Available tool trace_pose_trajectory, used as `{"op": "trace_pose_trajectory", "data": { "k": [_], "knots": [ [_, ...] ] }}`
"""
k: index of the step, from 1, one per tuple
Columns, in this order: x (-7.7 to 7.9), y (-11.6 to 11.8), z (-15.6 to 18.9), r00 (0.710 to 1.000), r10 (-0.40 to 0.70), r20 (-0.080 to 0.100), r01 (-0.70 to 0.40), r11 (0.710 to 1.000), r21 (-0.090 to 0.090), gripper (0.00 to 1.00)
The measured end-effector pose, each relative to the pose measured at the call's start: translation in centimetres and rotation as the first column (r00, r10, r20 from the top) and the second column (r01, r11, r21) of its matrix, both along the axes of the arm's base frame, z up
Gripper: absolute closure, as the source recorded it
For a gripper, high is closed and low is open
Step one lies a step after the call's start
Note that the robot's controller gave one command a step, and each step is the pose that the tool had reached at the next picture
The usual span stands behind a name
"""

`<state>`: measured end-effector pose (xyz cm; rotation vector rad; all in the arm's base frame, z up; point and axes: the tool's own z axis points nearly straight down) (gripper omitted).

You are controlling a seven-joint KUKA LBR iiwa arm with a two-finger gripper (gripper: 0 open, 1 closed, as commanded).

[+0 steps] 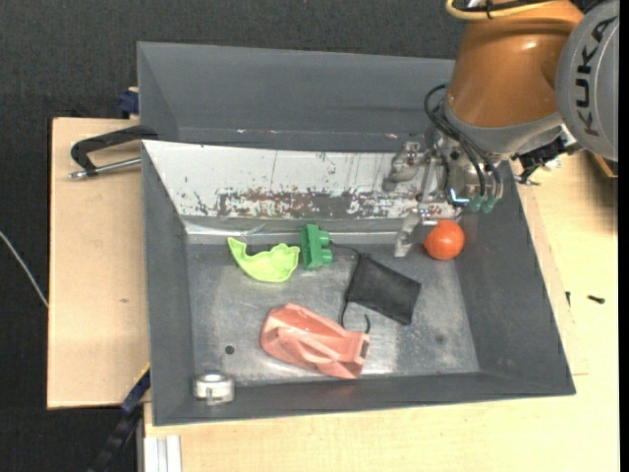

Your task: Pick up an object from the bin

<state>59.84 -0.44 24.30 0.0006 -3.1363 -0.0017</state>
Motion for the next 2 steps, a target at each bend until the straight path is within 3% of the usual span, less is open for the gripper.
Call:
{"op": "trace_pose_trajectory", "data": {
  "k": [1,2],
  "knots": [
    [0.1,0.0,0.5,1.0,0.0,0.009,0.0,1.0,0.0,0.0],
    [-2.9,-2.1,-5.8,0.998,0.056,0.012,-0.056,0.998,-0.001,0.0]
  ]
}}
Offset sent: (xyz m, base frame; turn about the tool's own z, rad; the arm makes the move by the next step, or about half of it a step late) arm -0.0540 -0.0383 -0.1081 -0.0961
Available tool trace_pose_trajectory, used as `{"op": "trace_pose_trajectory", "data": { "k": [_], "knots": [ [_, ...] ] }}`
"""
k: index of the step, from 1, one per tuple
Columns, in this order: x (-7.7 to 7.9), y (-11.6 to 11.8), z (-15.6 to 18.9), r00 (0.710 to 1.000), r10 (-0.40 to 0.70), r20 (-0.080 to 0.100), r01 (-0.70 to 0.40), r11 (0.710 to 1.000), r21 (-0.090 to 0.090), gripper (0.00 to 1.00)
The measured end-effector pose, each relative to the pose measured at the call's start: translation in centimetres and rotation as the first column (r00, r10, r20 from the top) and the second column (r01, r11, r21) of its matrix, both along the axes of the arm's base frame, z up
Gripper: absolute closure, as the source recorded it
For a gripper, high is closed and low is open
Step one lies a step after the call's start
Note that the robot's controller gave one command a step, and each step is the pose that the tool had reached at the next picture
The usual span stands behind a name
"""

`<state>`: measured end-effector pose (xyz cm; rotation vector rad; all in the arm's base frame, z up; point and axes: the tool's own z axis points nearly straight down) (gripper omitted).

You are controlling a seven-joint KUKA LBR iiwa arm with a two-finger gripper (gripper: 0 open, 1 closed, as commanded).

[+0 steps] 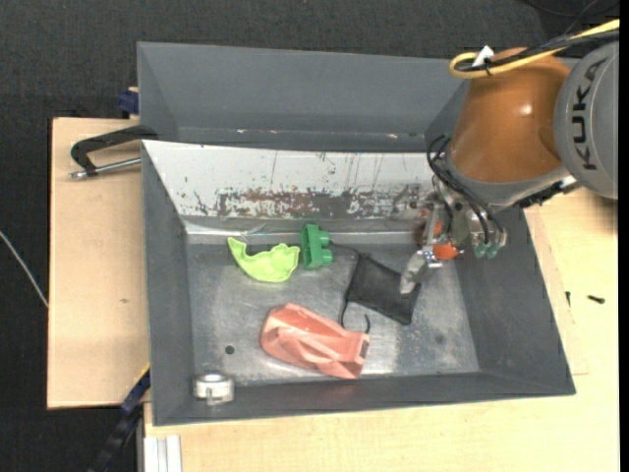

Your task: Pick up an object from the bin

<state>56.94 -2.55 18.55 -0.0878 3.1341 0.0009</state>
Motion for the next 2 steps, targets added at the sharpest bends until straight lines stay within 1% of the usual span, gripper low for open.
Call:
{"op": "trace_pose_trajectory", "data": {
  "k": [1,2],
  "knots": [
    [-4.2,-5.4,-6.8,1.0,-0.005,0.0,0.005,1.0,0.0,0.0],
    [-4.9,-6.4,-9.0,1.0,0.0,-0.007,0.0,1.0,-0.003,0.0]
  ]
}}
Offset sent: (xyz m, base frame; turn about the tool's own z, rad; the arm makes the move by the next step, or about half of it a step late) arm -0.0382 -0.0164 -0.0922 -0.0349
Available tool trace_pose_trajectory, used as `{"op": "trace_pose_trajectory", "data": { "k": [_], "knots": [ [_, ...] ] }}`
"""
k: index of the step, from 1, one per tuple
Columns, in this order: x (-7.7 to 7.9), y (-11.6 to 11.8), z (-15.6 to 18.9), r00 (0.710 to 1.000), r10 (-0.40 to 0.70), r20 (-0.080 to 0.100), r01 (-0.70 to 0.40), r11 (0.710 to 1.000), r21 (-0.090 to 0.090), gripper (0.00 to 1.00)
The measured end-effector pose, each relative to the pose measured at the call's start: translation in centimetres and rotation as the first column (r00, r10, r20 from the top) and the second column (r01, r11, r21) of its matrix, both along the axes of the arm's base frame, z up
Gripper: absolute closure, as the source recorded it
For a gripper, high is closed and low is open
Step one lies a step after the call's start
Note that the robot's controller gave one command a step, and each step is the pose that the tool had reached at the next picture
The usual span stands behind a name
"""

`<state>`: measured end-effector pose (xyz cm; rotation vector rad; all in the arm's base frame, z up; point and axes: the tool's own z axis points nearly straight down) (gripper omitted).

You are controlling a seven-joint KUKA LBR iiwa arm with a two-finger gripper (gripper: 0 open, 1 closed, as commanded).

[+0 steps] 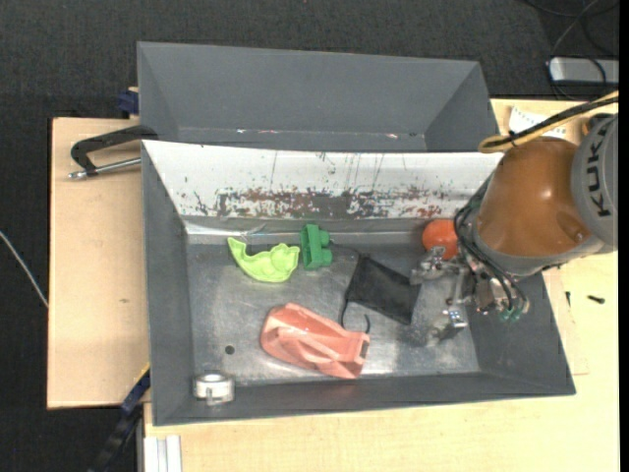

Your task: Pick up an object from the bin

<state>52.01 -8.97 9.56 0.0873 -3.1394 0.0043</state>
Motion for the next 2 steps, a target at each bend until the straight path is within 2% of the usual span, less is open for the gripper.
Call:
{"op": "trace_pose_trajectory", "data": {
  "k": [1,2],
  "knots": [
    [0.7,3.5,-1.6,0.996,-0.092,0.002,0.092,0.996,0.004,0.0],
    [3.4,6.4,-2.0,0.982,-0.188,0.011,0.188,0.982,0.005,1.0]
  ]
}}
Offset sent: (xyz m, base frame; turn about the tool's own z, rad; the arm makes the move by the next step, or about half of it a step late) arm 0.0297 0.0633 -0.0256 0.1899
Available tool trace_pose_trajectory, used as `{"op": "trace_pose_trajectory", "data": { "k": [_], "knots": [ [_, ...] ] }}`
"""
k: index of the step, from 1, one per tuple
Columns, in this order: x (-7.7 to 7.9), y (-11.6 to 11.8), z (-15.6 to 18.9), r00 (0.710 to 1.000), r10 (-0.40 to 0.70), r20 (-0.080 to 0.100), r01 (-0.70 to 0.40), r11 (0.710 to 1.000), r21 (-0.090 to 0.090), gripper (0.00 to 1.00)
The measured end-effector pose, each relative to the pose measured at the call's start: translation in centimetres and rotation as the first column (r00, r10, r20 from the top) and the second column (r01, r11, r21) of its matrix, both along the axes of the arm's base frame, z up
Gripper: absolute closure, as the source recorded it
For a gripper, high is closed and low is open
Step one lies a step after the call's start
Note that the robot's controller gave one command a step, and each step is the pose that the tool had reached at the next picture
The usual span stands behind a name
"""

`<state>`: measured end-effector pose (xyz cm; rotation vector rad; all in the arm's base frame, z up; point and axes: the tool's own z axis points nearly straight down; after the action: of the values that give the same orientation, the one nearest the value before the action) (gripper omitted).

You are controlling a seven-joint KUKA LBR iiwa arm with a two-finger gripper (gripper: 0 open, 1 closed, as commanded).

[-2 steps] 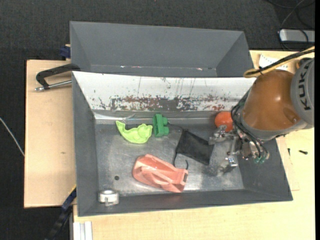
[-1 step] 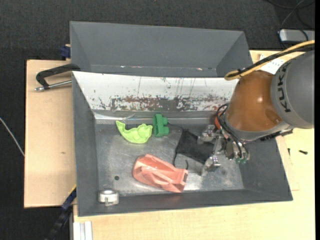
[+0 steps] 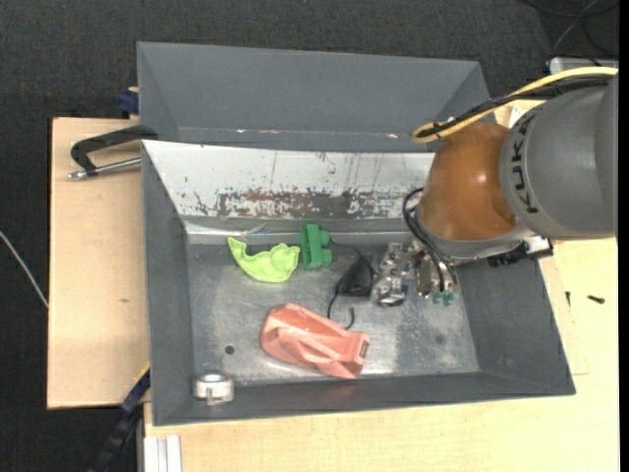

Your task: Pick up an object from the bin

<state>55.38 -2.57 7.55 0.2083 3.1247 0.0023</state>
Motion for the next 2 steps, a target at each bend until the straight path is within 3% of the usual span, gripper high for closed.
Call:
{"op": "trace_pose_trajectory", "data": {
  "k": [1,2],
  "knots": [
    [-0.18,0.02,-0.29,1.0,0.0,-0.004,0.0,1.0,0.0,0.0],
    [-0.01,0.02,-0.02,1.0,0.0,0.002,0.0,1.0,0.0,1.0]
  ]
}}
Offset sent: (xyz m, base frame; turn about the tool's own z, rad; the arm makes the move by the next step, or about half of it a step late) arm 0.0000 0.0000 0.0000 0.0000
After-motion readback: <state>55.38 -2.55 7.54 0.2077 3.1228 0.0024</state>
